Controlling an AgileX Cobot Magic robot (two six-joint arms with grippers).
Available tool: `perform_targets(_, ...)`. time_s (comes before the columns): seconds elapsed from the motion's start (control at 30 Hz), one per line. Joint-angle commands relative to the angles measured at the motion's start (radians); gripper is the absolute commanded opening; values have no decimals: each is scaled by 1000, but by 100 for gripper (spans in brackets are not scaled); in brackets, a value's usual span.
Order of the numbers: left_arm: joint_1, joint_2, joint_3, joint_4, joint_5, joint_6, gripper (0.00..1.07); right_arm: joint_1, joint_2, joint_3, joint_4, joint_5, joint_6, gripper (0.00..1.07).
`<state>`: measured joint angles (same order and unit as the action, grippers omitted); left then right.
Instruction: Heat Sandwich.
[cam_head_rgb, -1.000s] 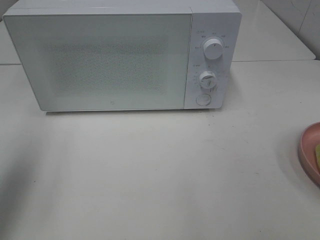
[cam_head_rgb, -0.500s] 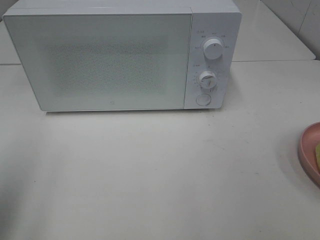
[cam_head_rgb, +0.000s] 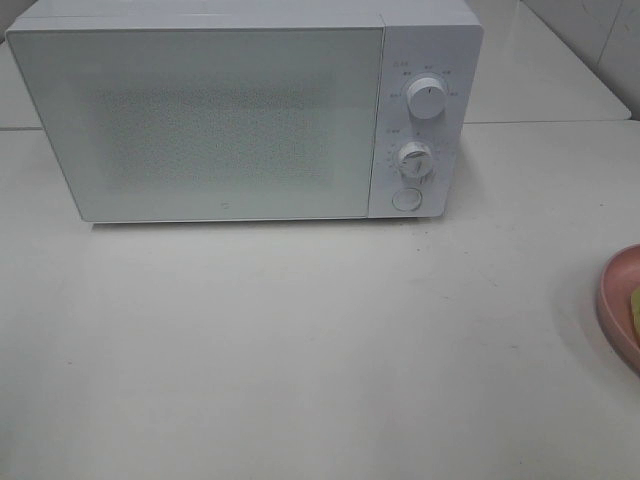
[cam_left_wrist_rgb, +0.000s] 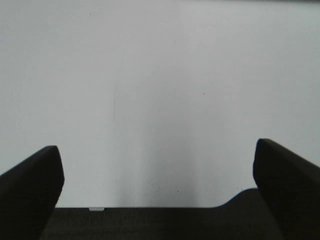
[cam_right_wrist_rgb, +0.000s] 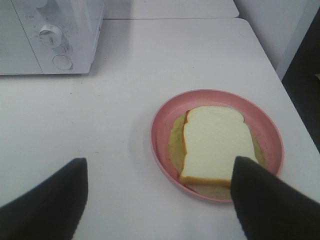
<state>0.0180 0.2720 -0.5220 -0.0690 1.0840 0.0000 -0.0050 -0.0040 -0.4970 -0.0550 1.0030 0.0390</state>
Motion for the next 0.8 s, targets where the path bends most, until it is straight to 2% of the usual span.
perform_targets(0.03,3,-104,5,8,-14,-19,98,-8,-28,1,-1,-7,-4,76)
perform_targets(0.3,3,-296,5,6,-15,-19,98,-8,-28,1,-1,-7,-4,76)
perform_targets(0.8,3,-300,5,5,-16,-19,98,-8,-28,1,-1,-7,-4,76)
